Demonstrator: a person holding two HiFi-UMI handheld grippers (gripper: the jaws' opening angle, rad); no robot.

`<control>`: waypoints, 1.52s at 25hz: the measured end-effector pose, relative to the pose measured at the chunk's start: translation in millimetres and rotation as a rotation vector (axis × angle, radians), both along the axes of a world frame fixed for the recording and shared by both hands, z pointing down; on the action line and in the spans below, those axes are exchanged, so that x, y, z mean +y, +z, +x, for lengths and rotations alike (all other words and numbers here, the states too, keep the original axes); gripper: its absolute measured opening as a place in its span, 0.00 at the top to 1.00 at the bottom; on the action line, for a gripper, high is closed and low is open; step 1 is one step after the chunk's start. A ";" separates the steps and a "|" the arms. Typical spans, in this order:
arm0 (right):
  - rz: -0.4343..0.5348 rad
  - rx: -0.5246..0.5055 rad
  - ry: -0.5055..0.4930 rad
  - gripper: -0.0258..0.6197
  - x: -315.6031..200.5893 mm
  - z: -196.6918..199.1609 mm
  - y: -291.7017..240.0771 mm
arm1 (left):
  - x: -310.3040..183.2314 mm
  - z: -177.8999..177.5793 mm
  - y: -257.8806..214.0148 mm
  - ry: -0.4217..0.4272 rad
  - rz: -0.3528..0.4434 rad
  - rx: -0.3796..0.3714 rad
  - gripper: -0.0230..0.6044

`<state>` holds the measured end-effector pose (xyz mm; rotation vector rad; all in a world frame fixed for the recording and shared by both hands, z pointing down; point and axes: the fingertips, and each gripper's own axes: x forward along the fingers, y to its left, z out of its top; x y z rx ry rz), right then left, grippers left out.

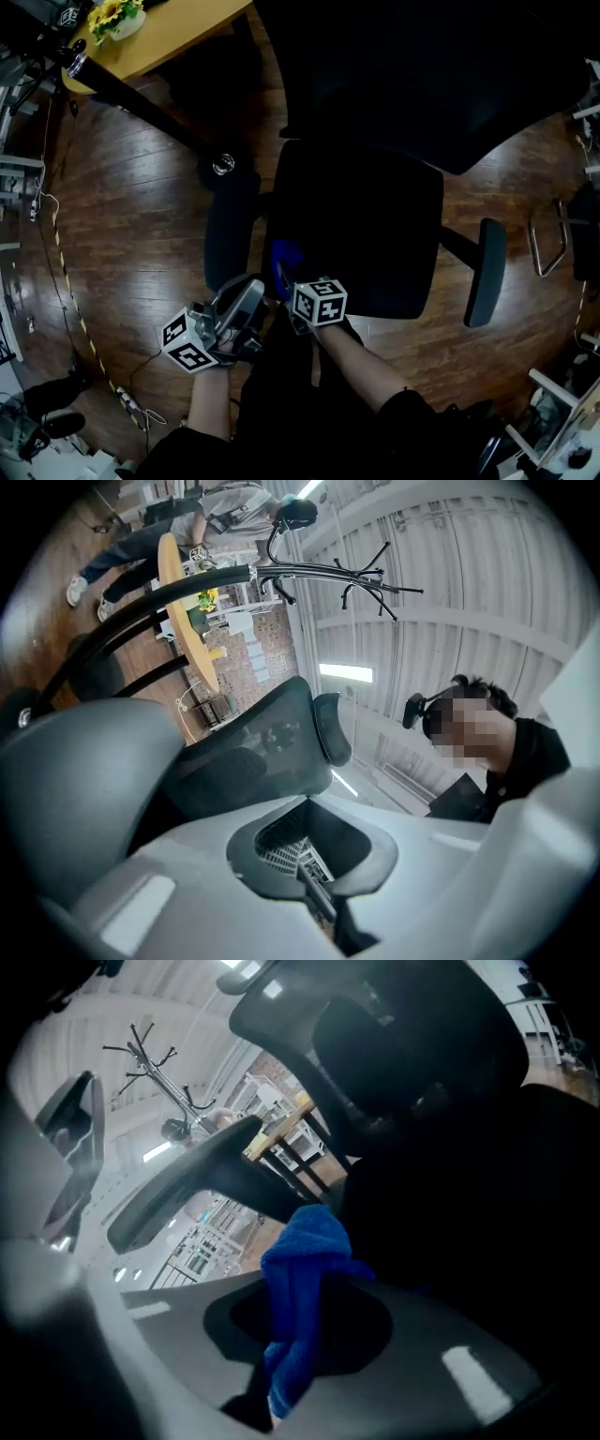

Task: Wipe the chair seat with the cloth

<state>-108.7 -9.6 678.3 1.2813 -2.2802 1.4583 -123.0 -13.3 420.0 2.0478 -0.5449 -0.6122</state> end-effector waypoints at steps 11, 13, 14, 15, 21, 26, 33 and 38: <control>-0.071 0.032 -0.050 0.87 36.5 -3.4 58.8 | 2.0 -9.6 10.8 0.018 -0.015 -0.013 0.98; -0.089 0.039 0.009 0.86 40.6 21.1 63.6 | 2.8 -2.4 10.2 0.037 -0.011 -0.007 0.98; -0.098 0.049 0.039 0.87 43.2 36.3 66.5 | 2.9 1.8 9.8 0.049 -0.008 -0.004 0.98; -0.106 0.062 0.069 0.87 45.9 52.7 69.3 | 2.5 6.2 9.8 0.063 -0.006 -0.003 0.98; -0.142 0.150 0.243 0.87 61.3 159.1 79.2 | -8.9 39.5 10.5 0.154 0.004 0.020 0.98; -0.157 0.245 0.357 0.87 86.8 251.7 73.3 | -11.6 76.8 3.7 0.227 0.015 0.054 0.98; -0.131 0.321 0.533 0.87 125.6 351.0 53.4 | -2.5 111.9 -2.4 0.291 0.026 0.064 0.98; -0.137 0.294 0.582 0.87 121.0 353.6 58.4 | -4.0 111.5 -2.9 0.282 0.028 0.051 0.98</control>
